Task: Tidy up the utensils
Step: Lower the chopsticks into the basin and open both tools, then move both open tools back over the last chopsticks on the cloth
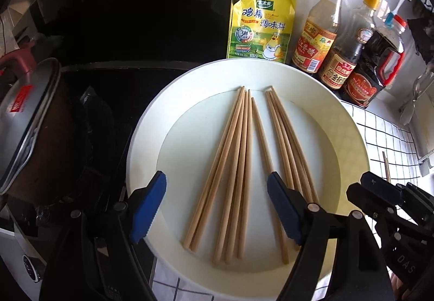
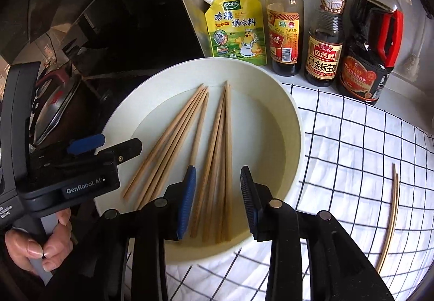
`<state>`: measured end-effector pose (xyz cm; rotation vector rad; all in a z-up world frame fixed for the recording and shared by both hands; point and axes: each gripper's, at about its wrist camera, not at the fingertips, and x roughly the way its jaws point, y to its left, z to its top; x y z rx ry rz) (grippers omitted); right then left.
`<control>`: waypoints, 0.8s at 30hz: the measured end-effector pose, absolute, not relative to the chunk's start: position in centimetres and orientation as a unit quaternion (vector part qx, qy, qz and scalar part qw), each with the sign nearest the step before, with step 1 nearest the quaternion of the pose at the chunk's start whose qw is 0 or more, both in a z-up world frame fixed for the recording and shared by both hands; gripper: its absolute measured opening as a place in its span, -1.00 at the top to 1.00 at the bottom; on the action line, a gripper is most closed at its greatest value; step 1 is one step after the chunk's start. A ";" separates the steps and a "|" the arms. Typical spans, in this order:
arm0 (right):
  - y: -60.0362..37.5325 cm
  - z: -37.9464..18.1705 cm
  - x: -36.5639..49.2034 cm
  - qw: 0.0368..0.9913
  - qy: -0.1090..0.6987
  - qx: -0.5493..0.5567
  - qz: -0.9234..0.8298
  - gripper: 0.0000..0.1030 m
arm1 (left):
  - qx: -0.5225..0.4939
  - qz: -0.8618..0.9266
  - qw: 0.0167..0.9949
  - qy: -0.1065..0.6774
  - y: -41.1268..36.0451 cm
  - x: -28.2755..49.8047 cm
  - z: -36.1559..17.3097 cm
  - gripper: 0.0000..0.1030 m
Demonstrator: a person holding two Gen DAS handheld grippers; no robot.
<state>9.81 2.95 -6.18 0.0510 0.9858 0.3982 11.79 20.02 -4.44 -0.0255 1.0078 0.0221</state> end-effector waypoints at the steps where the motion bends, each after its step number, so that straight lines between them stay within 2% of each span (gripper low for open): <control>1: 2.8 -6.0 9.4 0.863 0.467 0.025 0.191 0.33 | -0.011 0.011 0.877 0.481 19.9 11.5 -4.2 -0.47; 10: 0.4 -4.6 5.5 0.874 0.445 0.020 0.194 0.19 | -0.002 0.002 0.885 0.465 18.0 8.1 -2.4 -0.52; 14: -1.5 -4.4 4.1 0.876 0.444 0.024 0.185 0.19 | 0.001 -0.008 0.887 0.461 16.4 7.1 -1.8 -0.54; 24: -9.3 -4.2 0.7 0.887 0.443 0.034 0.124 0.12 | 0.024 -0.070 0.881 0.468 8.7 5.8 -1.6 -0.54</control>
